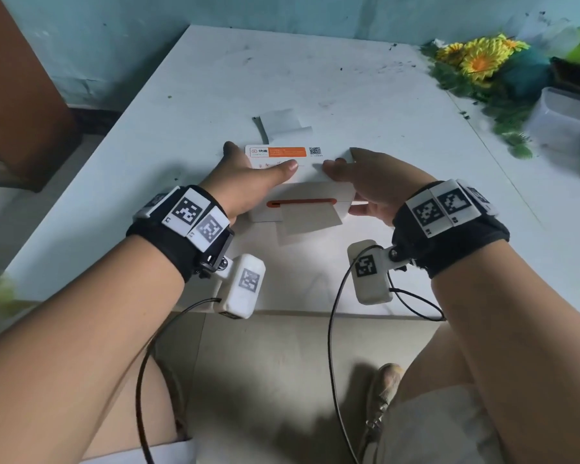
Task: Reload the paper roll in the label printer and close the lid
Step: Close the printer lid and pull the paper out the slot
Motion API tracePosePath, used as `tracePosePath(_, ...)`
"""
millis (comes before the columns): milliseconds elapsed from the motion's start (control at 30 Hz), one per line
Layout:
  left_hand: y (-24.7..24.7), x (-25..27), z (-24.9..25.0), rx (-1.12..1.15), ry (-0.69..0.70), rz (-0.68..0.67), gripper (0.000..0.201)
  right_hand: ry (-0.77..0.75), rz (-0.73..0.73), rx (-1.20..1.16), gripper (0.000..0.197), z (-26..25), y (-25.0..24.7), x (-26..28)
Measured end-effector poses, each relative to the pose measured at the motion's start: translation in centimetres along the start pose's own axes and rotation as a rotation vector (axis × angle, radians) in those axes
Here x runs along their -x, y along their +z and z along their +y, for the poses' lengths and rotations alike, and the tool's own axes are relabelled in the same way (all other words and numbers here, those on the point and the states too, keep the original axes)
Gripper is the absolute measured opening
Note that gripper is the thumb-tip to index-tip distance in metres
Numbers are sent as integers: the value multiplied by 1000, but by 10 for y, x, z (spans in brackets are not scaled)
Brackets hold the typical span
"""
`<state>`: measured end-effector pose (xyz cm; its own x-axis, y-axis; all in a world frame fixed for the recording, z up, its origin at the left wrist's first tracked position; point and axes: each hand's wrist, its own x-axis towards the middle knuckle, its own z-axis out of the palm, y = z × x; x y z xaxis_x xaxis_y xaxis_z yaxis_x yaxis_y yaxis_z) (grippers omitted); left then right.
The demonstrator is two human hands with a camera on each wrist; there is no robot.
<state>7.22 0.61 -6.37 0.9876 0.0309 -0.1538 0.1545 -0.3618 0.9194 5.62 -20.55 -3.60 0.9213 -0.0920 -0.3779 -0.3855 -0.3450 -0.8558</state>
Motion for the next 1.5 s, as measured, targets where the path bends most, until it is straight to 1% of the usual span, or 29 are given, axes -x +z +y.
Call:
tracePosePath(67, -1, 1, 0, 2, 27, 10, 69, -15, 5, 6, 22, 3, 0, 1)
tracePosePath(100, -2, 1, 0, 1, 31, 3, 65, -20, 4, 10, 27, 5, 1, 2)
tracePosePath(133, -3, 1, -1, 1, 42, -11, 57, -19, 7, 15, 33, 6, 1, 1)
tracePosePath(200, -3, 2, -2, -10, 98, -83, 33, -12, 13, 19, 40, 8, 1, 2)
tracePosePath(233, -2, 5, 0, -31, 114, -109, 33, -6, 20, 19, 42, 9, 1, 2)
tracePosePath(300, 1, 9, 4, -99, 114, -114, 56, -15, 36, 20, 54, 10, 0, 5)
tracePosePath(333, 1, 9, 4, -131, 117, -114, 63, -23, 38, 10, 63, 10, 0, 4)
tracePosePath(367, 1, 8, 3, -152, 123, -125, 64, -28, 32, -10, 69, 11, -1, 3)
tracePosePath(400, 1, 7, 2, -165, 119, -143, 64, -27, 19, -38, 67, 12, -2, 2)
tracePosePath(467, 1, 7, 2, -180, 100, -170, 69, -4, -10, -81, 39, 12, -5, 2)
tracePosePath(500, 2, 8, 2, -177, 97, -177, 72, 18, -19, -90, 29, 12, -8, 2)
tracePosePath(567, 3, 10, 5, -166, 89, -178, 78, 44, -1, -94, 29, 11, -11, 1)
tracePosePath(667, 3, 13, 12, -200, 38, -177, 87, 34, 9, -114, 30, 8, -11, 0)
tracePosePath(767, 2, 14, 23, -272, -33, -155, 90, 29, 16, -81, 20, 7, -12, 1)
tracePosePath(833, 1, 11, 25, -282, -74, -135, 101, 20, 32, -65, 19, 7, -12, 3)
tracePosePath(933, -3, -1, 23, -202, -80, -148, 116, 12, 27, -65, 24, 8, -13, 1)
tracePosePath(967, -4, -10, 20, -168, -85, -150, 114, 13, 22, -62, 27, 9, -14, 1)
tracePosePath(1000, -4, -16, 21, -127, -94, -157, 107, 14, 20, -53, 32, 10, -15, -2)
tracePosePath(1100, -6, -26, 33, -3, -173, -213, 67, 7, 11, -6, 53, 10, -15, -6)
tracePosePath(1133, -6, -30, 36, 29, -193, -238, 60, 14, 8, -3, 52, 9, -16, -6)
tracePosePath(1167, -9, -34, 36, 71, -212, -253, 59, 28, 2, -7, 46, 8, -16, -6)
tracePosePath(1200, -13, -38, 36, 111, -236, -268, 63, 46, -1, -14, 37, 7, -16, -6)
tracePosePath(1267, -24, -48, 36, 186, -272, -282, 79, 66, 2, -21, 25, 6, -18, -3)
tracePosePath(1300, -28, -54, 36, 212, -298, -291, 84, 66, 8, -29, 25, 6, -18, -1)
tracePosePath(1367, -35, -66, 35, 246, -347, -331, 85, 63, 1, -55, 28, 6, -18, 3)
tracePosePath(1400, -38, -72, 35, 248, -363, -368, 82, 68, -11, -75, 35, 7, -19, 4)
tracePosePath(1433, -40, -78, 35, 247, -376, -409, 76, 77, -26, -88, 54, 7, -19, 4)
tracePosePath(1467, -42, -83, 36, 245, -391, -447, 65, 80, -43, -90, 79, 8, -21, 3)
tracePosePath(1500, -43, -89, 36, 239, -414, -484, 54, 70, -56, -84, 93, 11, -22, 1)
